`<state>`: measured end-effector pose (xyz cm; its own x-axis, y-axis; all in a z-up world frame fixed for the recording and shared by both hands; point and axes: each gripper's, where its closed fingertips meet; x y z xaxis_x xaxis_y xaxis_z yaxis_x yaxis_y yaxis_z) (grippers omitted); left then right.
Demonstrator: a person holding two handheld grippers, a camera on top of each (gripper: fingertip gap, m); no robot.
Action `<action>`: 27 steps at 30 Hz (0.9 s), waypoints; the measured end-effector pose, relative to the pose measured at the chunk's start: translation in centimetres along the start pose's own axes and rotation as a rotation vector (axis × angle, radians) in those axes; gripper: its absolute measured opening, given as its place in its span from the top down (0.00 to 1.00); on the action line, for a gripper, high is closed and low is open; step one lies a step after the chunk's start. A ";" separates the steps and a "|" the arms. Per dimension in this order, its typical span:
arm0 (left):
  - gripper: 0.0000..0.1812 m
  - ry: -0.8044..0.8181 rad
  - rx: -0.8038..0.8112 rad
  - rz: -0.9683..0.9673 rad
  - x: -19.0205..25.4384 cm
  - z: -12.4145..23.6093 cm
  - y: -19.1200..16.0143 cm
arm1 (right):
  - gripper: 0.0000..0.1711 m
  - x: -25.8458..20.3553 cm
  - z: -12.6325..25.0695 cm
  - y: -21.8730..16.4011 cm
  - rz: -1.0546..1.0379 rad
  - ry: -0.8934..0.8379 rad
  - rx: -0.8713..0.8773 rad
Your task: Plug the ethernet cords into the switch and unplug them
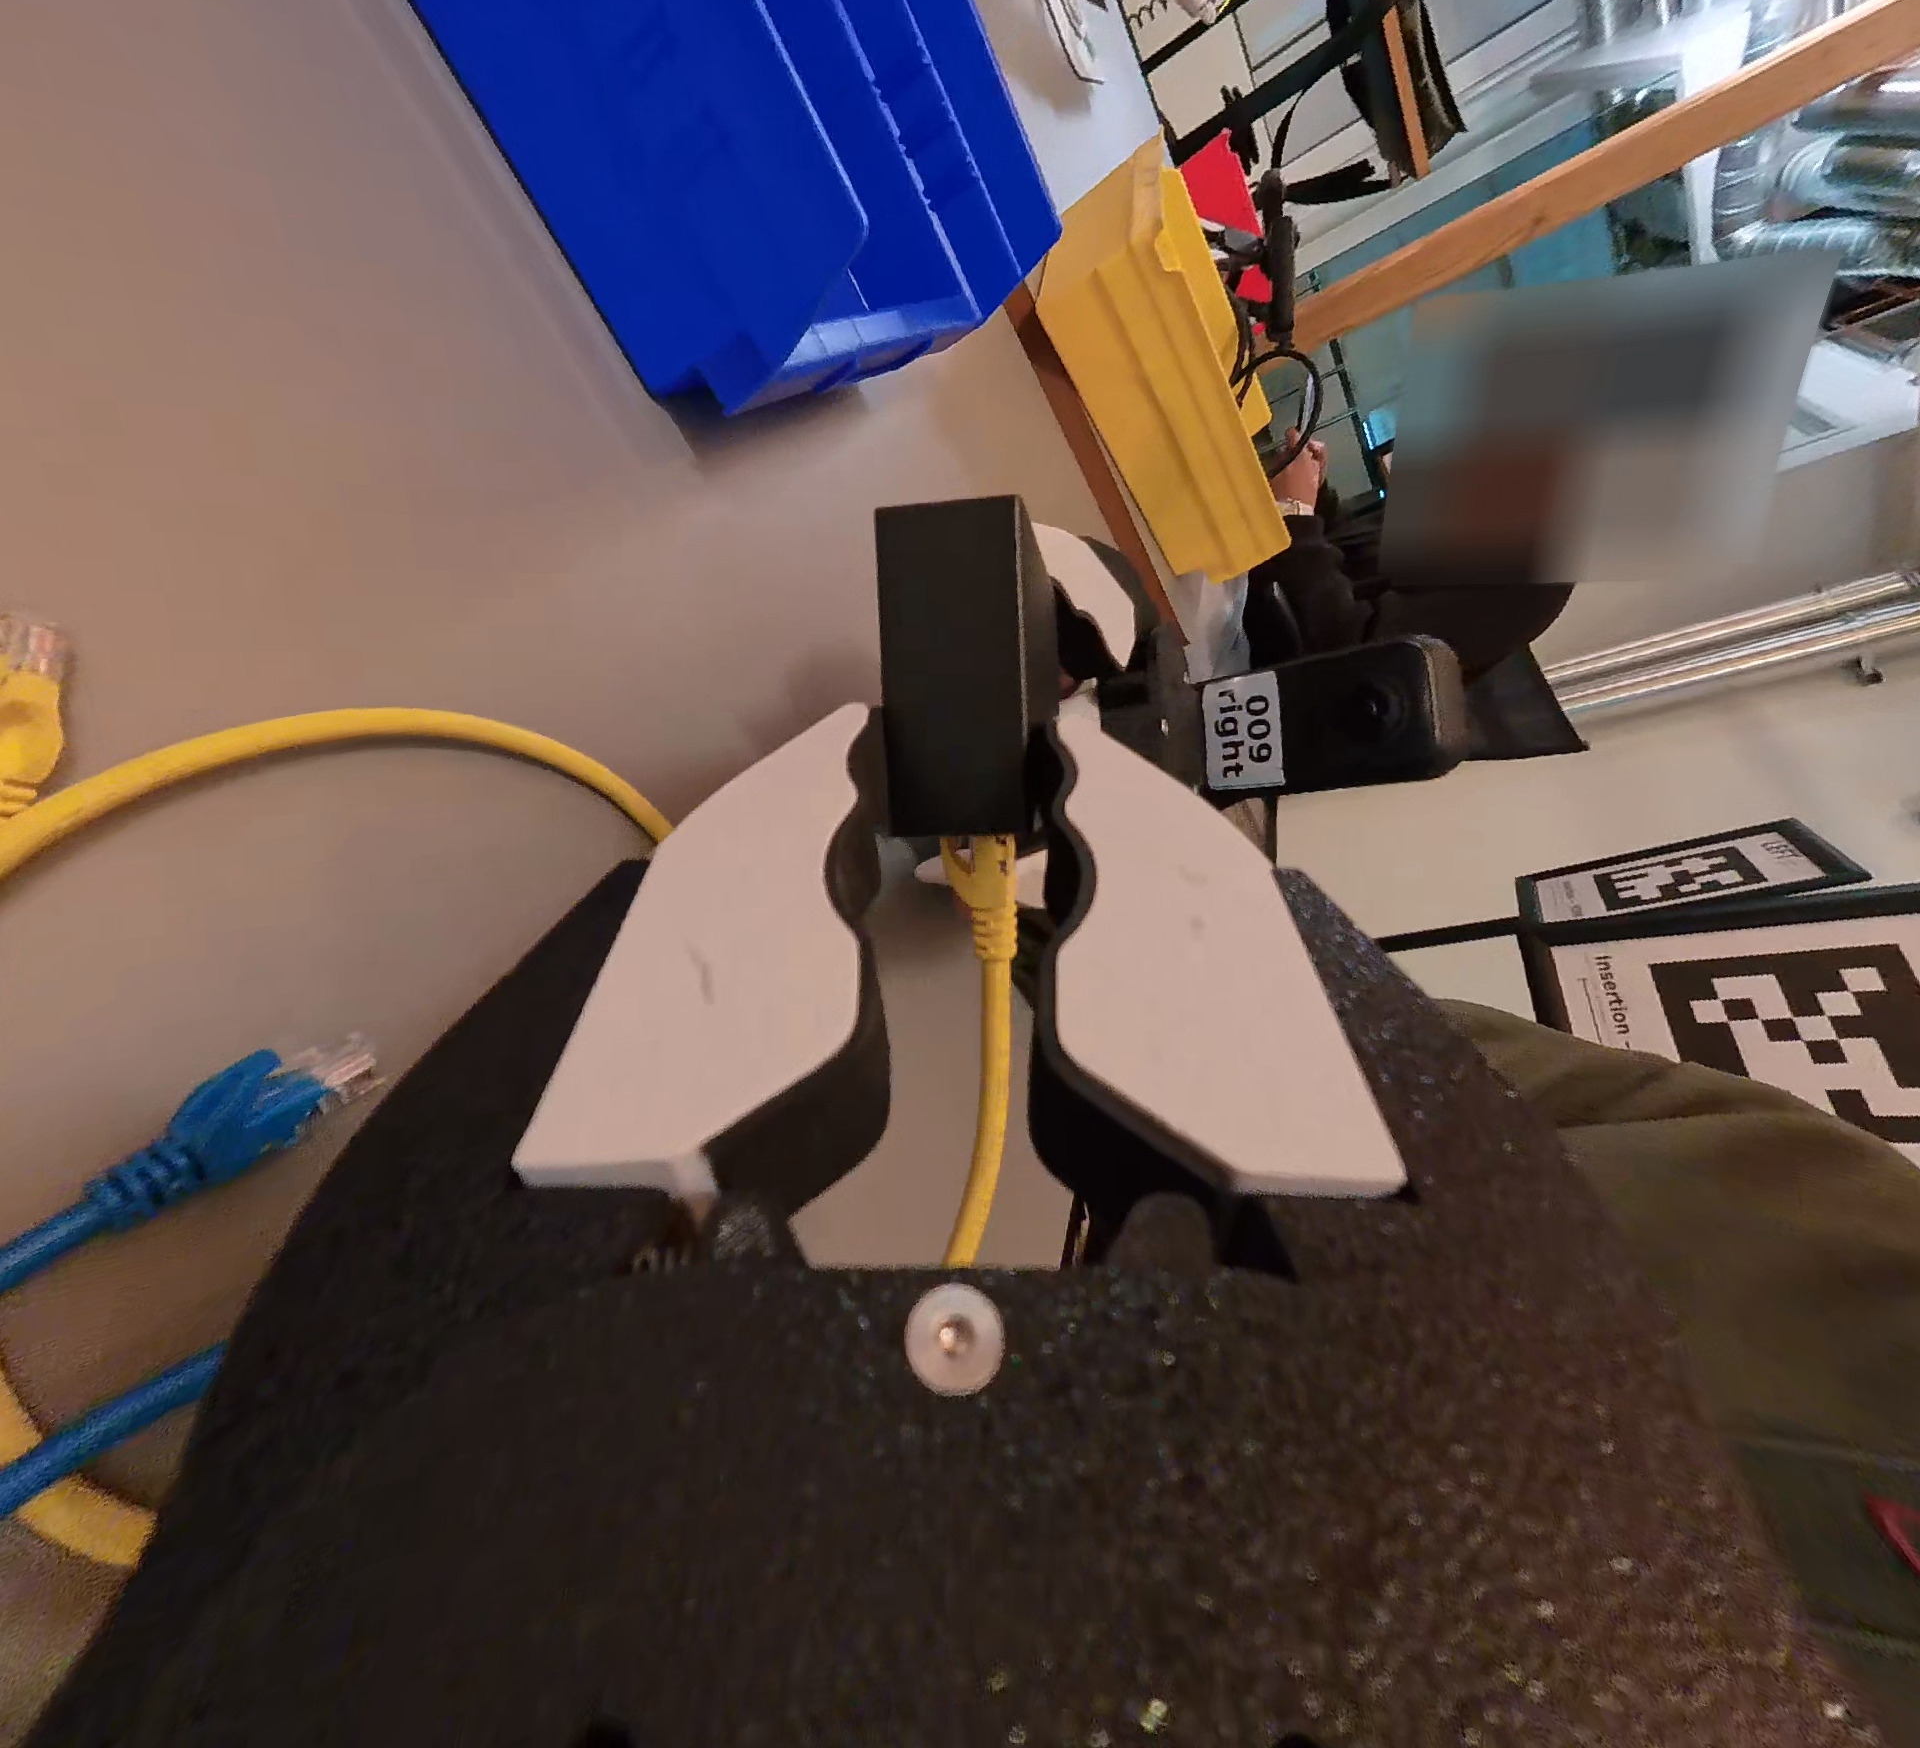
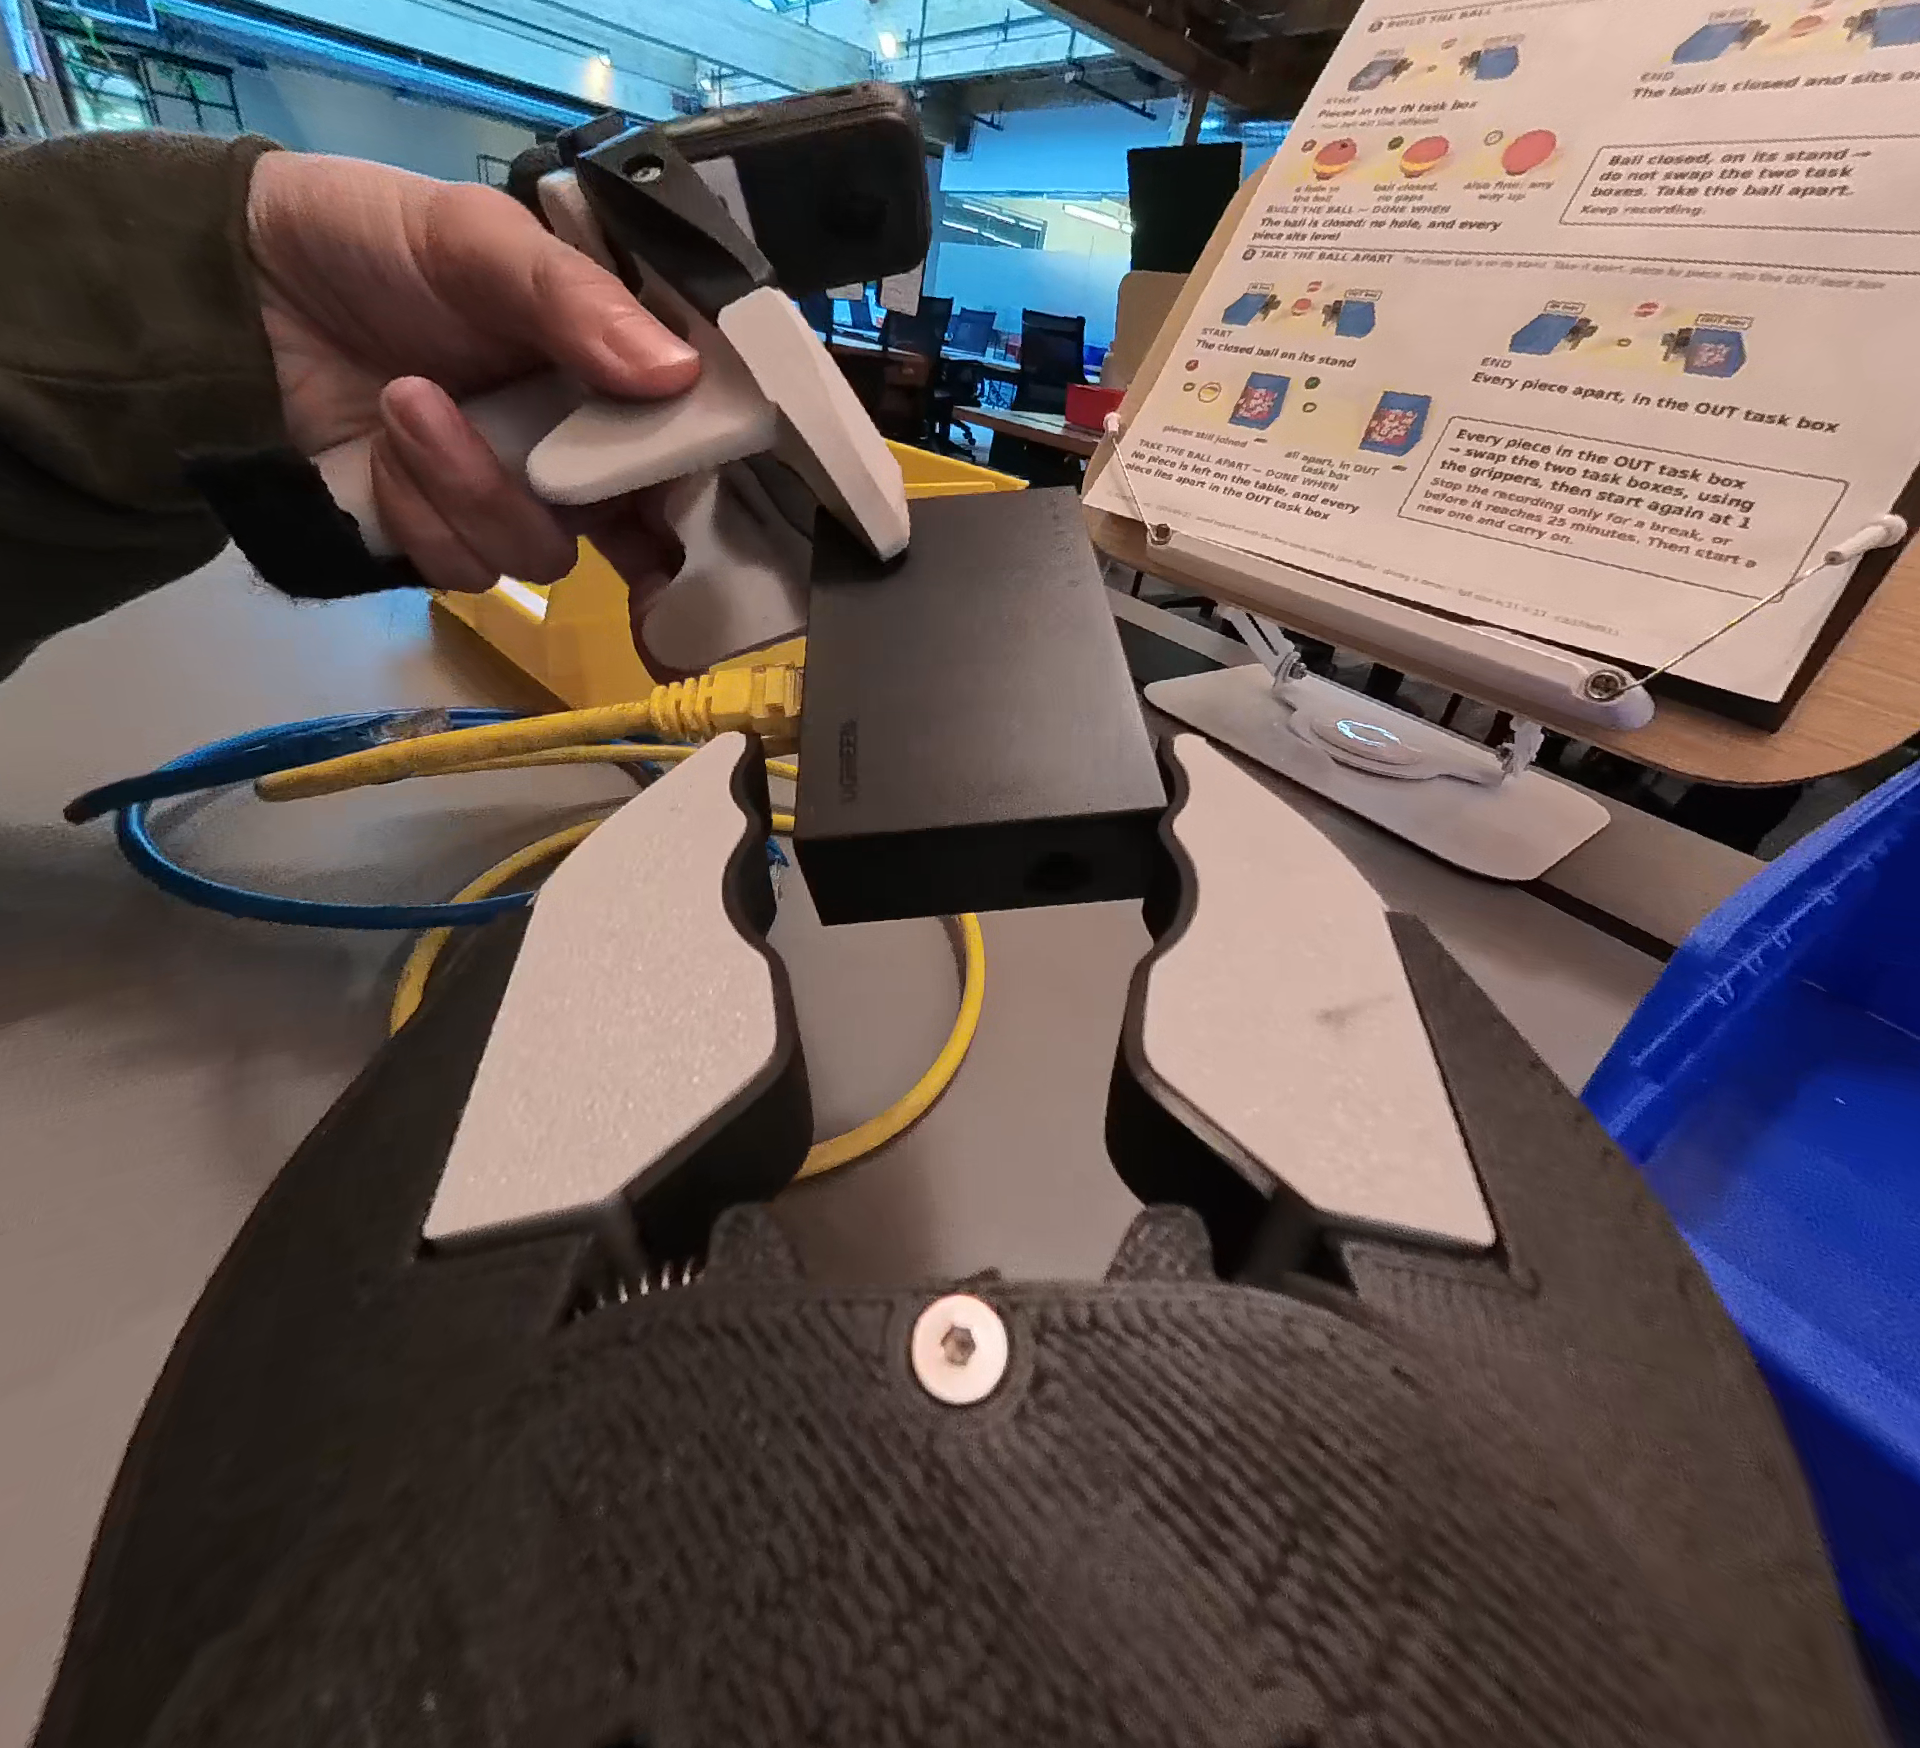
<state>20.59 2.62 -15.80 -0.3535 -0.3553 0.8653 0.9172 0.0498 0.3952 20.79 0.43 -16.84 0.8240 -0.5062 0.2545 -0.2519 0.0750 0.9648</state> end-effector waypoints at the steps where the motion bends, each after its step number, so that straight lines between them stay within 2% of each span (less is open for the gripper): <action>1: 0.85 0.001 -0.005 0.000 0.0 0.0 0.0 | 0.59 0.0 0.0 0.0 -0.003 0.001 0.001; 3: 0.85 0.001 -0.020 -0.006 0.1 -0.1 0.0 | 0.63 0.2 0.2 0.2 -0.027 0.006 0.017; 10: 0.85 -0.004 -0.041 -0.007 0.2 -0.1 -0.1 | 0.61 0.0 0.2 0.2 -0.016 0.008 0.018; 16: 0.85 0.005 -0.048 -0.008 0.2 0.1 -0.1 | 0.63 -0.1 0.1 -0.2 0.000 0.020 -0.016; 22: 0.85 0.018 0.060 -0.041 0.1 -0.4 1.3 | 0.63 0.7 0.1 -0.4 -0.031 -0.044 -0.043; 25: 0.78 0.083 0.127 -0.118 -0.2 0.5 2.3 | 0.63 1.2 0.2 -0.8 -0.044 -0.071 -0.063; 27: 0.77 0.117 0.169 -0.180 0.1 1.6 2.8 | 0.63 1.7 0.4 -0.8 -0.067 -0.089 -0.058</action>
<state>22.89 4.20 -14.11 -0.4751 -0.4777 0.7390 0.7947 0.1276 0.5934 22.15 -0.81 -17.20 0.7887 -0.5862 0.1851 -0.1658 0.0871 0.9823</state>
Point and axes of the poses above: each gripper's, where its closed fingertips meet, z back along the fingers, y out of its top, x = y × z across the jaws, and after that the axes turned 6 degrees about z, right-handed
